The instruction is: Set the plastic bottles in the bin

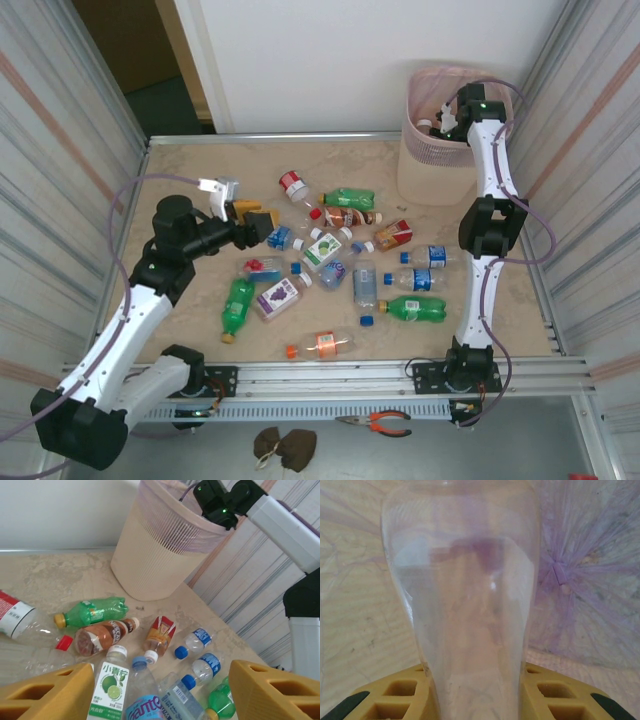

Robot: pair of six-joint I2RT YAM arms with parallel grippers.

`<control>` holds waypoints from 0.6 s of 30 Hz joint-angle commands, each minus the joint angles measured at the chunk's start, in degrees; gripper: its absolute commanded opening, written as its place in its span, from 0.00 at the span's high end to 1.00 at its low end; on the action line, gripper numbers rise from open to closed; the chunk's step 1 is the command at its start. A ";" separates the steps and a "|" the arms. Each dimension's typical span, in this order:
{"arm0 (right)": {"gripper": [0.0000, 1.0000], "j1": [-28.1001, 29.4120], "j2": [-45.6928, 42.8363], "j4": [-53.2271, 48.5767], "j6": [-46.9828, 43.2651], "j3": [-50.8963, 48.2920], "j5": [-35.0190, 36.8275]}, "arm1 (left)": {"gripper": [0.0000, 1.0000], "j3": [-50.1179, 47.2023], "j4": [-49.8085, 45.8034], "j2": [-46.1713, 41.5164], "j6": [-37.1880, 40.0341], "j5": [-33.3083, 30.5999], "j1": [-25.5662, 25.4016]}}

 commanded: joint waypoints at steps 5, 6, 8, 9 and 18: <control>0.57 0.49 -4.66 -2.08 -1.04 1.21 -2.71 | 0.29 3.47 -8.99 -1.19 4.30 -0.79 0.92; 0.55 0.49 -5.06 -2.00 -0.97 1.22 -2.63 | 0.29 3.86 -10.38 -1.23 4.83 -1.13 0.86; 0.52 0.54 -5.87 -1.91 -0.76 1.22 -2.28 | 0.29 4.42 -12.75 -1.11 5.88 -1.86 0.93; 0.52 0.53 -6.21 -1.83 -0.77 1.22 -2.24 | 0.29 4.79 -14.25 -1.17 6.50 -2.22 0.88; 0.48 0.49 -10.52 -1.02 -0.56 1.31 -0.66 | 0.30 7.19 -26.73 -0.39 10.83 -7.93 0.89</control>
